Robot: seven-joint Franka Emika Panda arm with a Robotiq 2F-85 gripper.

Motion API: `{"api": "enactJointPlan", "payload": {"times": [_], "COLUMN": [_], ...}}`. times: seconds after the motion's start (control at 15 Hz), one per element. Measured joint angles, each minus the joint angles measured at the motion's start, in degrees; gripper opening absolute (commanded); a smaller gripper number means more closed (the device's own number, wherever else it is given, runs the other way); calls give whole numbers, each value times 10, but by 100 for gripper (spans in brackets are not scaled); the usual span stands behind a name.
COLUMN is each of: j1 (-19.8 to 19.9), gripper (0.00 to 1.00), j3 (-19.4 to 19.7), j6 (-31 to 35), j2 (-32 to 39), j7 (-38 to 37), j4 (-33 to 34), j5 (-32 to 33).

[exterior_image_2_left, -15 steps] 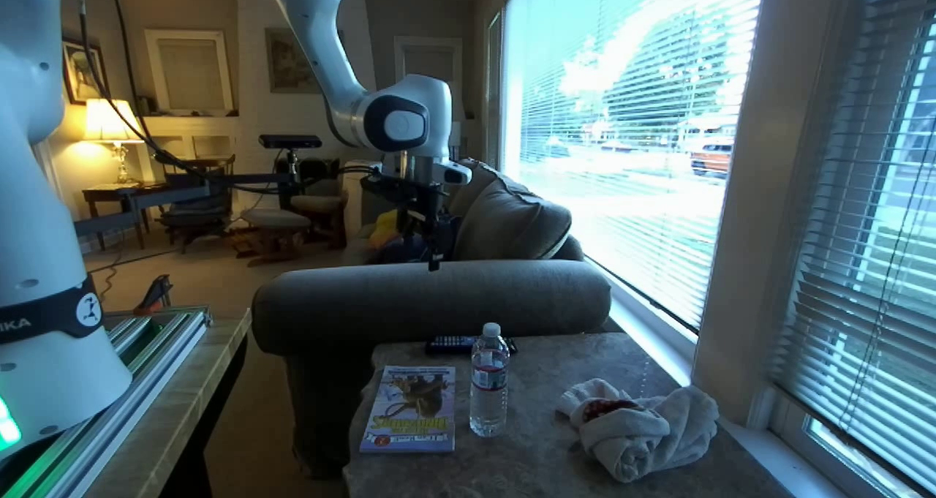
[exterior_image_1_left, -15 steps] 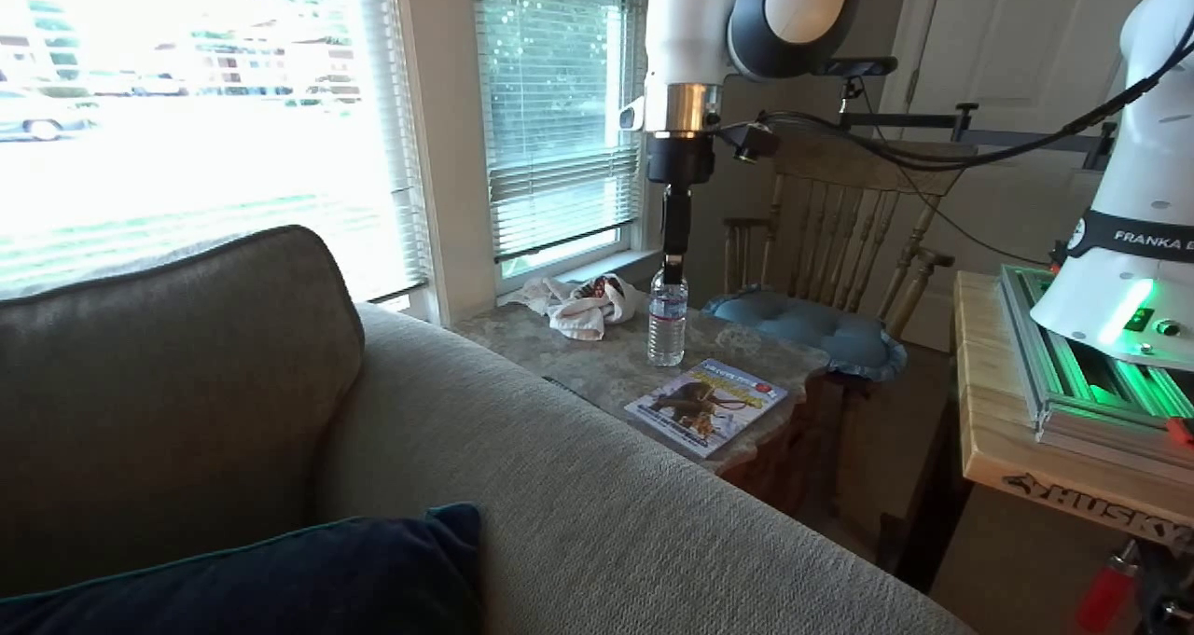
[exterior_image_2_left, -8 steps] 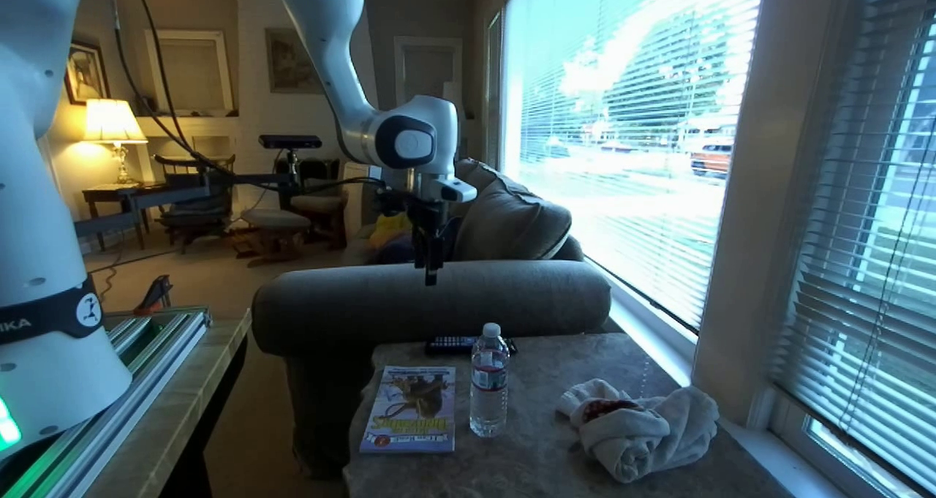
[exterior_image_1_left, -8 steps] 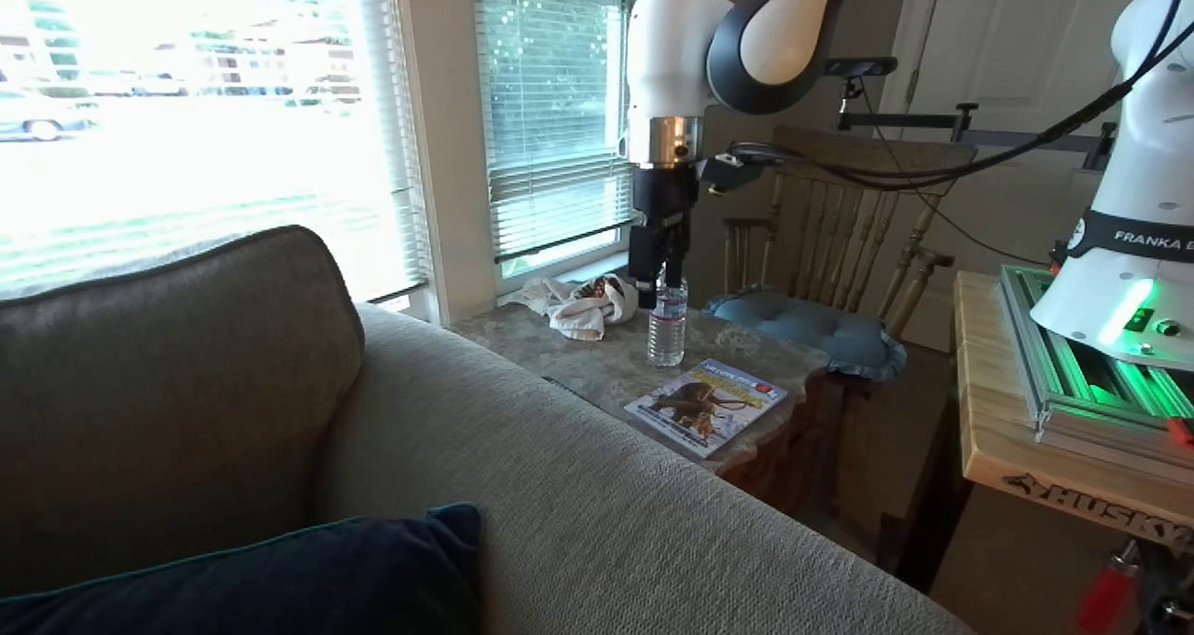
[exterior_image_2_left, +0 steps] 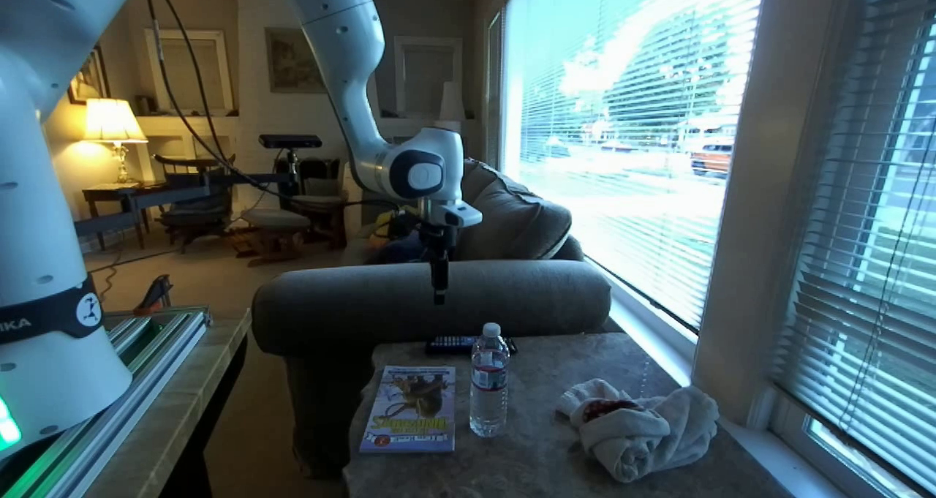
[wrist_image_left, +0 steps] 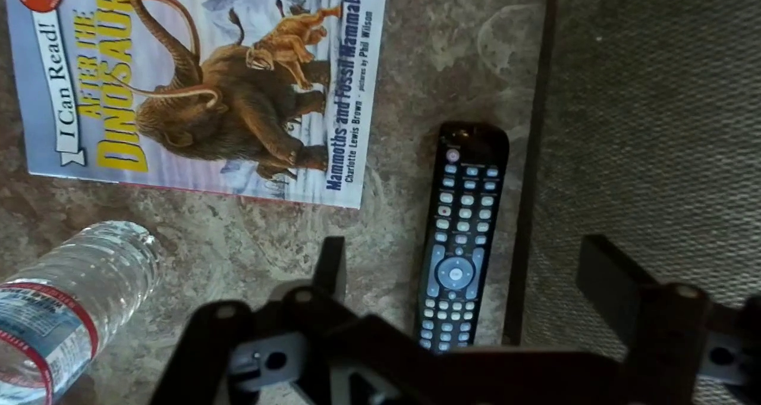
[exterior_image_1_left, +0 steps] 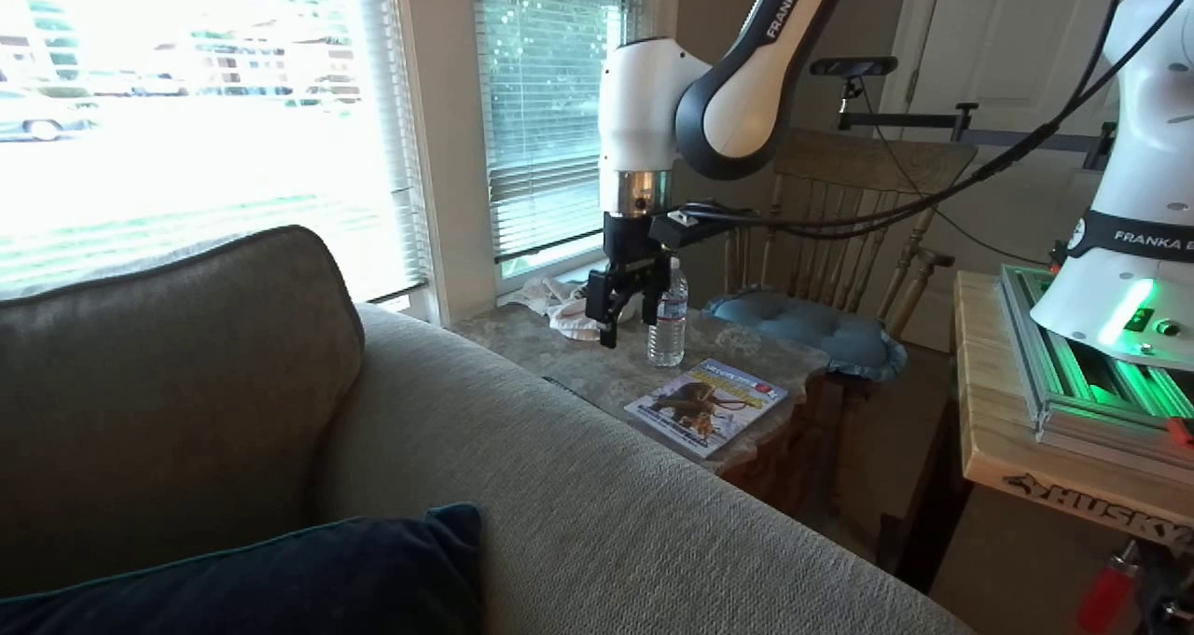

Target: Move the remote to the right slightly, then press one button

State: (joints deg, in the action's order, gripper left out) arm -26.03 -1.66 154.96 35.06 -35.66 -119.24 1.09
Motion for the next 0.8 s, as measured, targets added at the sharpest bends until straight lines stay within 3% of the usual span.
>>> {"api": "enactJointPlan", "payload": {"times": [0.53, 0.8], "j1": [-8, -8], "gripper": [100, 100], "j3": [17, 19], "j6": [28, 18], "j2": [97, 99], "j7": [-53, -22], "j4": [86, 86], "j5": [-19, -11]}}
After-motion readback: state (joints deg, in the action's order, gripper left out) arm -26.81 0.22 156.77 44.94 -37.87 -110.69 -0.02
